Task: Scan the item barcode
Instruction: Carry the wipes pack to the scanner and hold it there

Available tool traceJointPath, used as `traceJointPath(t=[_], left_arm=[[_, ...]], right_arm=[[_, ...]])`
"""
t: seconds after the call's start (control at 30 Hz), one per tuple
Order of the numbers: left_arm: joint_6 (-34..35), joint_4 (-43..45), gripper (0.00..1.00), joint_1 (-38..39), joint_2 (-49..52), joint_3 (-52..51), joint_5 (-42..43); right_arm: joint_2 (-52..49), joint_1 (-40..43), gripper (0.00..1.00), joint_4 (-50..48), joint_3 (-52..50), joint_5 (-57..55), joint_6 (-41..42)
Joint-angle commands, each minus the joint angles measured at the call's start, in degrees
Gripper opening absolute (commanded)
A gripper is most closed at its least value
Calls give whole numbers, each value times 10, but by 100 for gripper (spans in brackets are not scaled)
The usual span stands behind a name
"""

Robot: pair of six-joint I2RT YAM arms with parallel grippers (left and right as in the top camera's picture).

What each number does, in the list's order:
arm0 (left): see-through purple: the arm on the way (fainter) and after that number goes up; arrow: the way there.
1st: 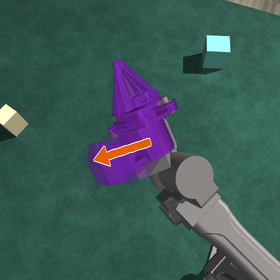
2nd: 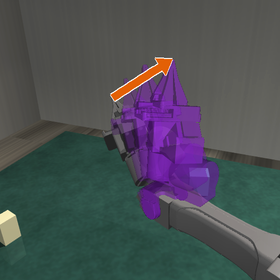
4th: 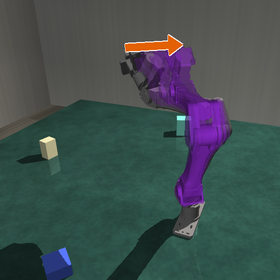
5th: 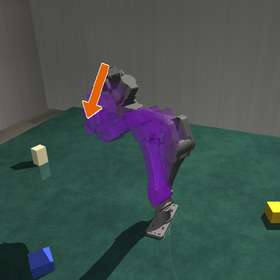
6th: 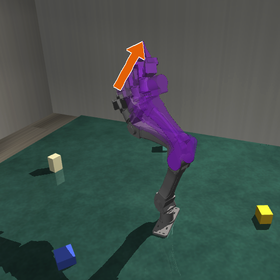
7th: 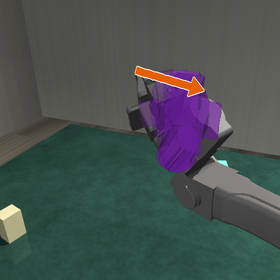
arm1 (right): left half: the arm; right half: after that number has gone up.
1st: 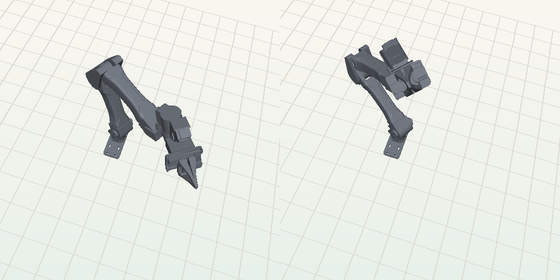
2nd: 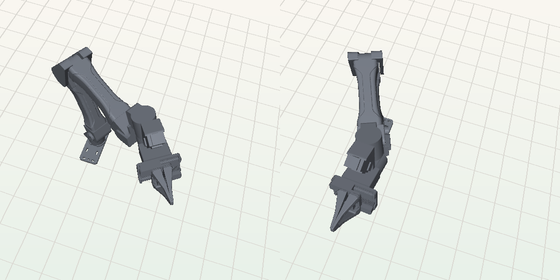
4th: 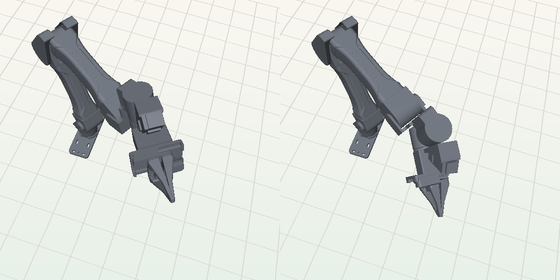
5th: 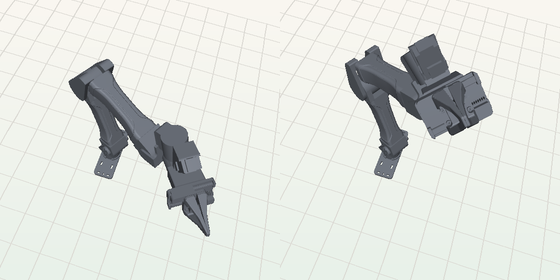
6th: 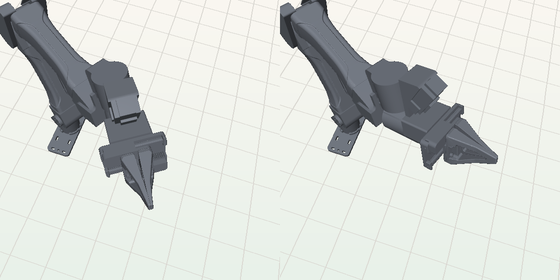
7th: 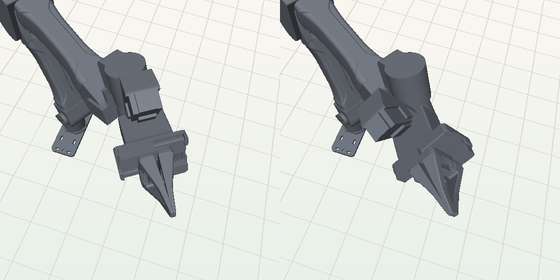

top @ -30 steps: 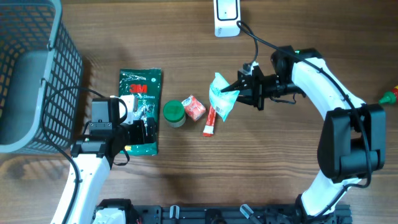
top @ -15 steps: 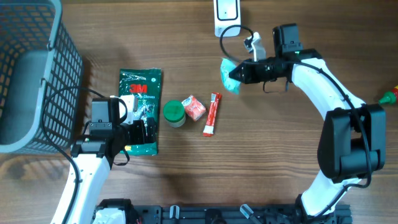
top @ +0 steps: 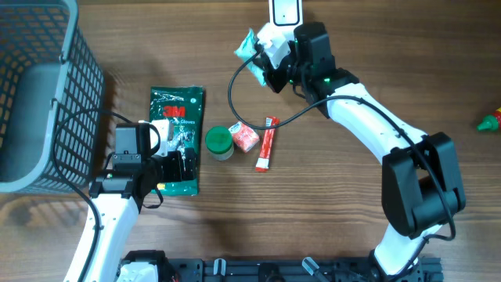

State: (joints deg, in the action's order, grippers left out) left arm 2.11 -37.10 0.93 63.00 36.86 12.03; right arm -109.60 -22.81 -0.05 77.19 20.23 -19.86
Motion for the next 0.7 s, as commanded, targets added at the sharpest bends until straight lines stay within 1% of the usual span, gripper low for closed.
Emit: traceJointPath(t=[0.0,0.1,0.13,0.2,0.33,0.47,0.53,0.67], left_arm=[[5,2,100,-5,1,0,-1],[5,2,100,-5,1,0,-1],[5,2,100,-5,1,0,-1],[5,2,100,-5,1,0,-1],[5,2,100,-5,1,0,-1],[5,2,100,-5,1,0,-1],[5,2,100,-5,1,0,-1],[5,2,100,-5,1,0,-1]], right_arm=[[-9,4,4,-62,7,-103,-11],[-48,4,4,-127,21,-125,-12],[-63,4,4,-133,33,-135,-12],[-103,9,4,-130,76,-143,-11],[-199,25,4,-116,205,-167,3],[-263,40,4,-93,297,-166,5],[-282,41,4,-92,318,-169,-3],[-292,42,4,-93,318,-186,-20]])
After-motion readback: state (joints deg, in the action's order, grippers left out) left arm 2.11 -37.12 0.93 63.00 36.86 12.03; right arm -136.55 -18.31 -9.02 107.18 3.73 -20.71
